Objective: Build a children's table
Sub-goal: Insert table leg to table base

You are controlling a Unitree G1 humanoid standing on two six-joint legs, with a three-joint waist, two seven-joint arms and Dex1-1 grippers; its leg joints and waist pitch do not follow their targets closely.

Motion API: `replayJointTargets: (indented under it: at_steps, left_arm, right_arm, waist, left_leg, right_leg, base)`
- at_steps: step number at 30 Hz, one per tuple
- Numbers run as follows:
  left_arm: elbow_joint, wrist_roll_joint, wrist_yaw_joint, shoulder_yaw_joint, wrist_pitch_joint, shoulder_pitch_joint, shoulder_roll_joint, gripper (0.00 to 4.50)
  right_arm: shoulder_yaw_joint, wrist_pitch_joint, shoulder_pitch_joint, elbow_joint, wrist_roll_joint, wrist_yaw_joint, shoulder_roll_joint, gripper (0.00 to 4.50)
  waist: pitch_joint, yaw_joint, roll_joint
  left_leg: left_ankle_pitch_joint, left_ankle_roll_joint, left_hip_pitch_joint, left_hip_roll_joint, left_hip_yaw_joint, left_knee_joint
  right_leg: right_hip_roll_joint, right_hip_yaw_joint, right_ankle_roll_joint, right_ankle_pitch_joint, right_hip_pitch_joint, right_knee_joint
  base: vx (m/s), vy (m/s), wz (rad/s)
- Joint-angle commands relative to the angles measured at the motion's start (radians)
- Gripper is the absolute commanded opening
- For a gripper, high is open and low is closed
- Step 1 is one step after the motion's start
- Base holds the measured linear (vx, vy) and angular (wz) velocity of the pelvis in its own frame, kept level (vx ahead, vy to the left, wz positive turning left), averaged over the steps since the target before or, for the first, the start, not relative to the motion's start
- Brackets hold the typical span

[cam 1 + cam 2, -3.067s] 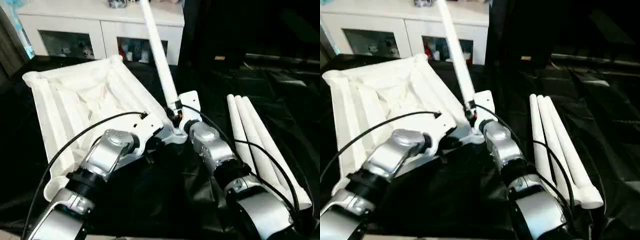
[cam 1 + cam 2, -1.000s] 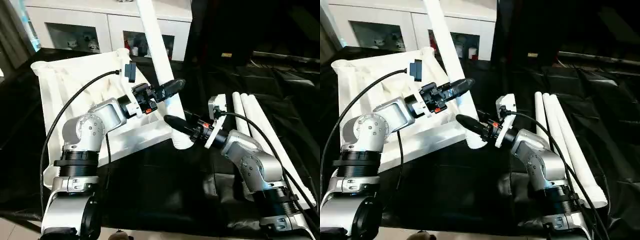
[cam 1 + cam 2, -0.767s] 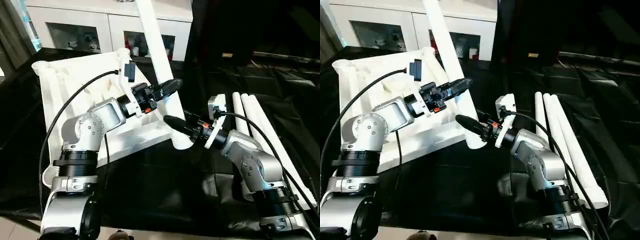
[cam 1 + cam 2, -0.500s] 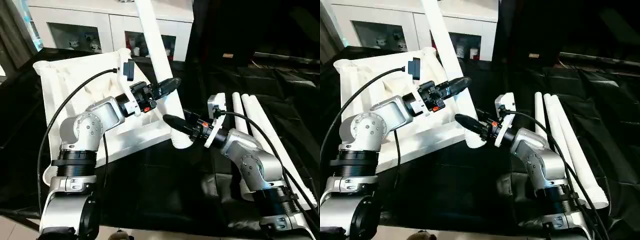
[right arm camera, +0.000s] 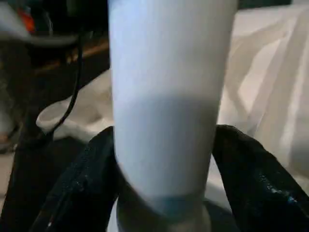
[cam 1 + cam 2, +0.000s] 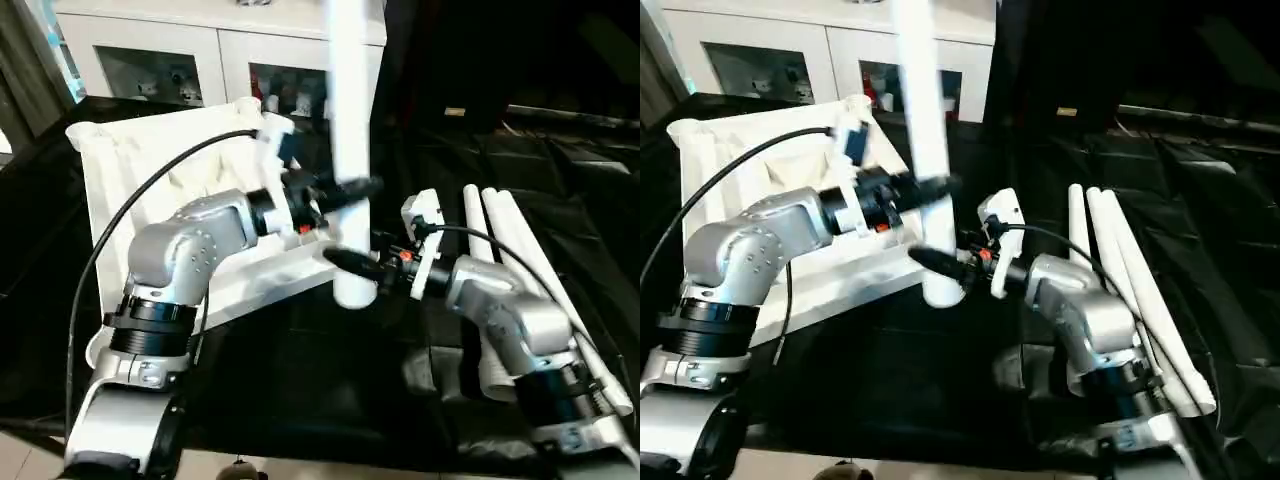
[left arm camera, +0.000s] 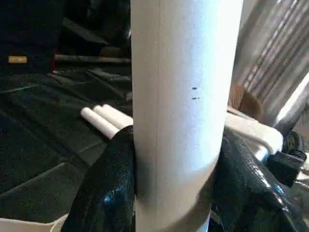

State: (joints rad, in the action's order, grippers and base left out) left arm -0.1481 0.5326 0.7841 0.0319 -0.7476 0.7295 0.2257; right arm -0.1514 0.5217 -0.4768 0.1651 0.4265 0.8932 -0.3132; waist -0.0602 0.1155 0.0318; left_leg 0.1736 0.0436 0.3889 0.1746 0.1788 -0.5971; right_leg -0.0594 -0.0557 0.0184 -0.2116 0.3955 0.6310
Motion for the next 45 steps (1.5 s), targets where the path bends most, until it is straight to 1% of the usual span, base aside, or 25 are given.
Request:
replayJointTargets:
  at_steps: [1,5,6,8,9,11,16,18,22,24,25,27,28,32,33,36,43,45]
  left_arm:
    - [0.031,-0.017,0.018,0.024,0.019,0.012,0.010,1.88]
    - [0.039,-0.026,0.030,0.041,0.029,0.010,0.019,1.88]
    - [0.042,-0.028,0.034,0.045,0.032,0.009,0.022,1.88]
    - [0.045,-0.030,0.038,0.050,0.034,0.007,0.025,1.88]
    - [0.047,-0.032,0.043,0.055,0.036,0.006,0.028,1.88]
    - [0.050,-0.036,0.051,0.063,0.041,0.005,0.030,1.88]
    - [0.055,-0.047,0.068,0.083,0.054,0.000,0.039,1.88]
    - [0.055,-0.047,0.070,0.084,0.055,0.000,0.040,1.88]
    - [0.056,-0.046,0.074,0.085,0.055,-0.001,0.042,1.88]
    - [0.056,-0.048,0.076,0.088,0.058,-0.001,0.043,1.88]
    - [0.056,-0.048,0.076,0.088,0.058,-0.001,0.043,1.88]
    - [0.051,-0.050,0.077,0.087,0.061,0.000,0.043,1.88]
    - [0.049,-0.051,0.076,0.087,0.063,0.001,0.043,1.88]
    - [0.043,-0.050,0.075,0.084,0.068,0.005,0.044,1.88]
    - [0.043,-0.050,0.075,0.084,0.068,0.005,0.045,1.88]
    - [0.044,-0.050,0.076,0.084,0.069,0.005,0.045,1.88]
    - [0.043,-0.054,0.080,0.086,0.076,0.005,0.045,1.87]
    - [0.044,-0.054,0.080,0.084,0.079,0.004,0.042,1.86]
  right_arm:
    - [-0.013,0.032,-0.015,-0.025,-0.001,0.029,-0.021,3.03]
    - [-0.011,0.066,-0.012,-0.040,0.019,0.033,-0.026,3.03]
    - [-0.010,0.070,-0.013,-0.040,0.018,0.030,-0.025,3.03]
    - [-0.010,0.076,-0.014,-0.042,0.018,0.027,-0.024,3.03]
    - [-0.007,0.082,-0.016,-0.041,0.020,0.023,-0.021,3.03]
    - [-0.005,0.091,-0.020,-0.042,0.023,0.021,-0.017,3.03]
    - [0.007,0.093,-0.032,-0.022,0.017,0.006,-0.003,3.03]
    - [0.008,0.093,-0.034,-0.020,0.017,0.005,-0.002,3.03]
    - [0.005,0.096,-0.031,-0.020,0.014,0.006,-0.004,3.03]
    - [0.002,0.099,-0.028,-0.023,0.011,0.007,-0.003,2.76]
    - [0.002,0.099,-0.028,-0.023,0.011,0.007,-0.003,2.76]
    - [-0.003,0.099,-0.027,-0.024,0.007,0.009,-0.004,2.57]
    - [-0.005,0.099,-0.027,-0.024,0.006,0.010,-0.005,2.57]
    - [-0.010,0.095,-0.027,-0.016,0.002,0.014,-0.009,2.14]
    - [-0.012,0.092,-0.027,-0.014,-0.002,0.014,-0.010,2.06]
    - [-0.014,0.090,-0.028,-0.012,-0.004,0.013,-0.009,1.96]
    - [-0.020,0.075,-0.028,-0.003,-0.016,0.011,-0.006,1.91]
    - [-0.015,0.064,-0.027,0.003,-0.022,0.003,0.000,1.91]
  waist:
    - [0.075,0.004,-0.003]
    - [0.076,0.004,-0.003]
    - [0.076,0.004,-0.005]
    - [0.075,0.004,-0.003]
    - [0.076,0.004,-0.005]
    - [0.076,0.004,-0.004]
    - [0.076,0.004,-0.005]
    - [0.076,0.004,-0.003]
    - [0.077,0.004,-0.003]
    - [0.076,0.004,-0.003]
    - [0.077,0.004,-0.002]
    - [0.077,0.005,-0.001]
    - [0.077,0.005,-0.002]
    - [0.077,0.004,0.001]
    - [0.076,0.004,-0.002]
    - [0.077,0.005,0.001]
    - [0.077,0.005,-0.001]
    - [0.077,0.005,0.001]
  left_leg:
    - [0.075,-0.031,-0.022,0.054,-0.020,0.059]
    - [0.068,-0.032,-0.021,0.055,-0.020,0.058]
    - [0.067,-0.031,-0.022,0.055,-0.020,0.058]
    - [0.071,-0.030,-0.022,0.054,-0.019,0.058]
    - [0.075,-0.027,-0.022,0.054,-0.020,0.058]
    - [0.074,-0.025,-0.023,0.055,-0.020,0.058]
    - [0.074,-0.020,-0.023,0.055,-0.020,0.058]
    - [0.072,-0.018,-0.023,0.054,-0.019,0.057]
    - [0.072,-0.017,-0.022,0.054,-0.019,0.057]
    - [0.070,-0.019,-0.022,0.054,-0.019,0.057]
    - [0.068,-0.019,-0.022,0.054,-0.019,0.056]
    - [0.071,-0.020,-0.022,0.054,-0.019,0.057]
    - [0.071,-0.020,-0.022,0.054,-0.019,0.057]
    - [0.068,-0.019,-0.022,0.054,-0.019,0.057]
    - [0.069,-0.019,-0.022,0.054,-0.019,0.057]
    - [0.065,-0.022,-0.022,0.053,-0.019,0.056]
    - [0.064,-0.023,-0.022,0.054,-0.019,0.056]
    - [0.066,-0.023,-0.021,0.053,-0.019,0.055]
  right_leg:
    - [-0.087,0.049,0.218,0.021,-0.062,-0.062]
    - [-0.088,0.049,0.226,0.030,-0.061,-0.059]
    - [-0.088,0.049,0.229,0.034,-0.060,-0.059]
    - [-0.087,0.049,0.230,0.030,-0.060,-0.060]
    - [-0.088,0.049,0.229,0.022,-0.060,-0.060]
    - [-0.087,0.048,0.228,0.019,-0.059,-0.060]
    - [-0.088,0.048,0.229,0.023,-0.059,-0.058]
    - [-0.088,0.048,0.230,0.027,-0.059,-0.058]
    - [-0.087,0.049,0.228,0.028,-0.059,-0.057]
    - [-0.087,0.049,0.228,0.032,-0.059,-0.057]
    - [-0.088,0.048,0.229,0.033,-0.060,-0.056]
    - [-0.088,0.048,0.227,0.023,-0.060,-0.057]
    - [-0.088,0.048,0.226,0.020,-0.060,-0.057]
    - [-0.088,0.048,0.224,0.017,-0.060,-0.057]
    - [-0.088,0.048,0.224,0.016,-0.059,-0.057]
    - [-0.087,0.048,0.224,0.023,-0.059,-0.056]
    - [-0.087,0.048,0.225,0.021,-0.059,-0.056]
    - [-0.088,0.048,0.224,0.017,-0.060,-0.056]
  base:
    - [0.000,0.000,0.00]
    - [0.000,0.000,0.00]
    - [0.000,0.000,0.00]
    - [0.000,0.000,0.00]
    - [0.000,0.000,0.00]
    - [0.000,0.000,0.00]
    - [0.000,0.000,0.00]
    - [0.000,0.000,0.00]
    - [0.000,0.000,0.00]
    - [0.000,0.000,0.00]
    - [0.000,0.000,0.00]
    - [0.000,0.000,0.00]
    - [0.000,0.000,0.00]
    - [0.000,0.000,0.00]
    - [0.000,0.000,0.00]
    - [0.000,0.000,0.00]
    - [0.000,0.000,0.00]
    - [0.000,0.000,0.00]
